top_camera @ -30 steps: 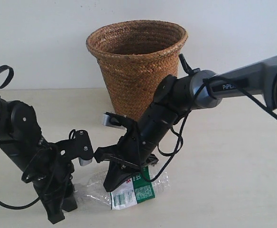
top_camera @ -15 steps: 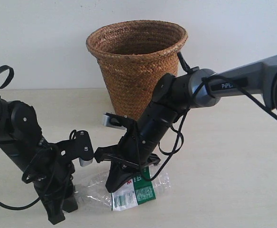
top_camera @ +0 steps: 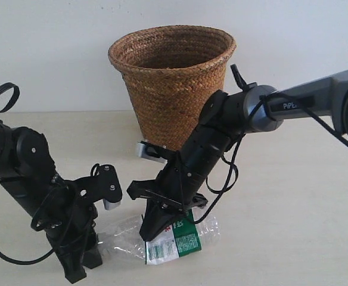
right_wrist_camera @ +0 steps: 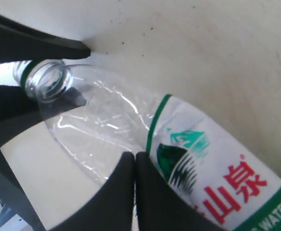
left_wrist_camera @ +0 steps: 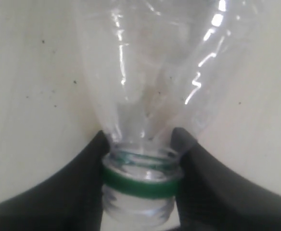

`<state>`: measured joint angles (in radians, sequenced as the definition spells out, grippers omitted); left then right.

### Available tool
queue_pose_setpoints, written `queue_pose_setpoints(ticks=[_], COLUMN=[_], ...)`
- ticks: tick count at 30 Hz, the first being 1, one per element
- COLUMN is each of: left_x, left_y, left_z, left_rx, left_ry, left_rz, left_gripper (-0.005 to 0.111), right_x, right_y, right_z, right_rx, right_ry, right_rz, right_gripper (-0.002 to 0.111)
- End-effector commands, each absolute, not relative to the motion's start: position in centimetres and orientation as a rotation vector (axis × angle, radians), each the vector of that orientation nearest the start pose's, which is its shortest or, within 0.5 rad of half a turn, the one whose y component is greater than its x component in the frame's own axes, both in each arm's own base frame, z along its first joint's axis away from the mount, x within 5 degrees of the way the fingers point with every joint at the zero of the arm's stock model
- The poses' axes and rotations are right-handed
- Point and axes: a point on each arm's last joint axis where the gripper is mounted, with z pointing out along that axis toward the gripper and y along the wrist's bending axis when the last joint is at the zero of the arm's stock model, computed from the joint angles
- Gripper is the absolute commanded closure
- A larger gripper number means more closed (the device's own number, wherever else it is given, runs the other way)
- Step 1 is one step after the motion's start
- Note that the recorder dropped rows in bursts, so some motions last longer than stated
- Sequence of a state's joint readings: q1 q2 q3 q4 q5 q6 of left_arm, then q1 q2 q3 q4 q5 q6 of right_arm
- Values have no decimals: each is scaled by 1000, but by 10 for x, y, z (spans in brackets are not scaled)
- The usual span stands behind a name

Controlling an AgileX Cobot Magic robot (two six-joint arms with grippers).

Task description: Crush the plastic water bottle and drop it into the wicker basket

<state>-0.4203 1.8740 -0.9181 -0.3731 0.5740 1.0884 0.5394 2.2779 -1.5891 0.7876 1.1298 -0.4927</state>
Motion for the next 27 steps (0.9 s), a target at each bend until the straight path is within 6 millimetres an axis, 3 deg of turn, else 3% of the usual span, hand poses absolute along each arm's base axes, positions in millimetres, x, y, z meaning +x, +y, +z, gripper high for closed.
queue_pose_setpoints(ticks=[1, 9, 12, 16, 20, 27], left_x=[279, 279, 279, 278, 274, 277], left_y=[-146, -146, -146, -146, -146, -154], left_z=[116, 116, 116, 116, 123, 177], left_rx=[1637, 1637, 1637, 1672, 1808, 1826], left_ry=[2442, 2442, 2442, 2425, 2346, 2256], left_rz=[-262, -262, -262, -265, -292, -361], left_gripper=[102, 102, 102, 102, 102, 102], right_x=[342, 330, 327, 333, 333, 337], right_y=[262, 254, 239, 198, 151, 77], right_z=[144, 215, 244, 275, 289, 297], right_rx=[-1087, -1194, -1239, -1172, -1042, -794], right_ry=[2866, 2692, 2620, 2613, 2671, 2762], right_rz=[978, 984, 968, 753, 573, 378], right_gripper=[108, 108, 108, 108, 108, 108])
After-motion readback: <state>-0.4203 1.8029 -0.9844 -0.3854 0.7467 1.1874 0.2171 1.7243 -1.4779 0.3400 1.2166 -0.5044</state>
